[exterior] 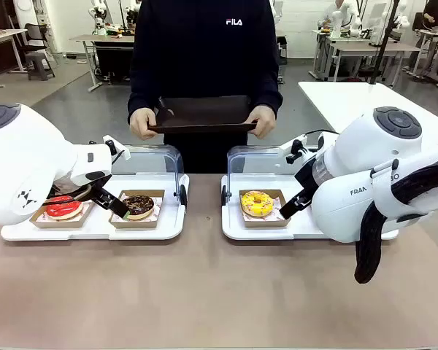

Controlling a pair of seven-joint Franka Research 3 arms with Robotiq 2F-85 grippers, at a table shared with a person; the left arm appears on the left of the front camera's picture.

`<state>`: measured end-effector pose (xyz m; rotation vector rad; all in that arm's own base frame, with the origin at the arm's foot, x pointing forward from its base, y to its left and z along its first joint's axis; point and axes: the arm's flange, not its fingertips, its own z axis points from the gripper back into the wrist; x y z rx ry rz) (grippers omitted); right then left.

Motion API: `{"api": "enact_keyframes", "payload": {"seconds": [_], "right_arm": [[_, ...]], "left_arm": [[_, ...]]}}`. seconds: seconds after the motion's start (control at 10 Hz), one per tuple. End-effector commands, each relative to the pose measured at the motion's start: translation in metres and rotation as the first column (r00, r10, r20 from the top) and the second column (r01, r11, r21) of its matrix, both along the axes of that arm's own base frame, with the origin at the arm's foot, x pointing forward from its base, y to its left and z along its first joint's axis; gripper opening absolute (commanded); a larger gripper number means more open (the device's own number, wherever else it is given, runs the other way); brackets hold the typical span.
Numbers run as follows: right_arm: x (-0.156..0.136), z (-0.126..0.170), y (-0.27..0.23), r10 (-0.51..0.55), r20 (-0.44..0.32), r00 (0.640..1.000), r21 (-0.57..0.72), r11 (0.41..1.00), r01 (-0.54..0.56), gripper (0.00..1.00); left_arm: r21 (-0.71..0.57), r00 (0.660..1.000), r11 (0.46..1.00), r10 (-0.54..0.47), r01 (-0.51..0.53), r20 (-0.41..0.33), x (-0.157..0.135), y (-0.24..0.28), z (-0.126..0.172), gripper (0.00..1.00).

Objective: Provide the desired donut to the person.
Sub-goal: Pick up and lift the Paper togo box containing the Donut pointed at by the person.

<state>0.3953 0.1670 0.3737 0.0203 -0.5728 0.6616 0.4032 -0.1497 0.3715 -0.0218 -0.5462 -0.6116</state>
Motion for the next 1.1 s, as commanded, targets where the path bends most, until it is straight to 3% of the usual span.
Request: {"api": "enact_keyframes", "payload": {"seconds": [0.0,1.0], "right_arm": [[0.0000,0.0000,0.0000,0.000,0.000,1.000,0.000,1.000,0.000,1.00],[0.0000,0.0000,0.0000,0.000,0.000,1.000,0.000,1.000,0.000,1.00]], "left_arm": [[0.000,1.000,1.000,0.000,0.000,0.000,-0.0001,0.0000,0.0000,1.00],[0.000,1.000,1.000,0.000,0.000,0.000,-0.0001,0.0000,0.0000,1.00]]}}
